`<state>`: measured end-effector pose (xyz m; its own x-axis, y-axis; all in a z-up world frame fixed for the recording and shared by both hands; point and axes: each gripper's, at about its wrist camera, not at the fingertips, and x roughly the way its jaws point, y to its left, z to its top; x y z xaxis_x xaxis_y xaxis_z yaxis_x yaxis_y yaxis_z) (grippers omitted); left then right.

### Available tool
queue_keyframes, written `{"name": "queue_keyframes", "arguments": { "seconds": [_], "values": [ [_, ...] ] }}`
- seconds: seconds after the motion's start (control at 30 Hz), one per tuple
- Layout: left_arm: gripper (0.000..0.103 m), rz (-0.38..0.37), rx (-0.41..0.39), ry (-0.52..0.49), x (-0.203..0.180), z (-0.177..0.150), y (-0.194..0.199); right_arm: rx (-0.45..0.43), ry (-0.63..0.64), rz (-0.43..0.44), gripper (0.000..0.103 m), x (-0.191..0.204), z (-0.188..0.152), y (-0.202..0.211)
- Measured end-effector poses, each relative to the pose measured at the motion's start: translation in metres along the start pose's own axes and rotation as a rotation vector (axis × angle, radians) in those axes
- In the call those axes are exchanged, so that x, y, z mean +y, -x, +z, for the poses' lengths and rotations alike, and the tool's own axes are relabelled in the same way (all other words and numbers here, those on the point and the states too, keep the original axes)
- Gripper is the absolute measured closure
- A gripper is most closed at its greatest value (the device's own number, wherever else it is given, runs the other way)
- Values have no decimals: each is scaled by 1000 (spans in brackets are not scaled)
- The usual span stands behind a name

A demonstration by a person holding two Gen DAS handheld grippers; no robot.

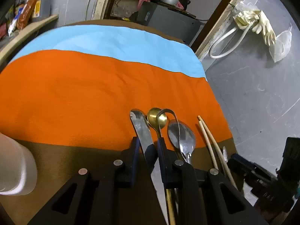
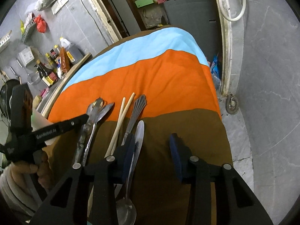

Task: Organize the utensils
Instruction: 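Grasp a metal knife with the left tool while the right tool grasps a spoon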

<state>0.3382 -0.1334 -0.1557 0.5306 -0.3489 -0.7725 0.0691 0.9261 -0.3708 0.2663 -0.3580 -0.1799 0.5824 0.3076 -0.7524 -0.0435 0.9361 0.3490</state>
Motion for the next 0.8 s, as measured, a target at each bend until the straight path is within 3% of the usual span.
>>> {"name": "queue_keyframes", "arguments": {
  "seconds": [0.27, 0.47, 0.57, 0.7, 0.8],
  "values": [
    [85, -18, 34, 7, -1, 7, -8, 38, 91, -69, 69, 14, 2, -4],
    [91, -6, 44, -5, -7, 5, -4, 61, 100, -89, 69, 15, 5, -2],
    [101, -33, 45, -13, -13, -1, 2, 71, 106, -93, 74, 16, 5, 0],
    [101, -21, 51, -14, -17, -11, 10, 79, 90, -85, 90, 16, 4, 6],
    [101, -25, 68, 1, -15, -14, 14, 84, 44, -60, 95, 11, 1, 11]
  ]
}}
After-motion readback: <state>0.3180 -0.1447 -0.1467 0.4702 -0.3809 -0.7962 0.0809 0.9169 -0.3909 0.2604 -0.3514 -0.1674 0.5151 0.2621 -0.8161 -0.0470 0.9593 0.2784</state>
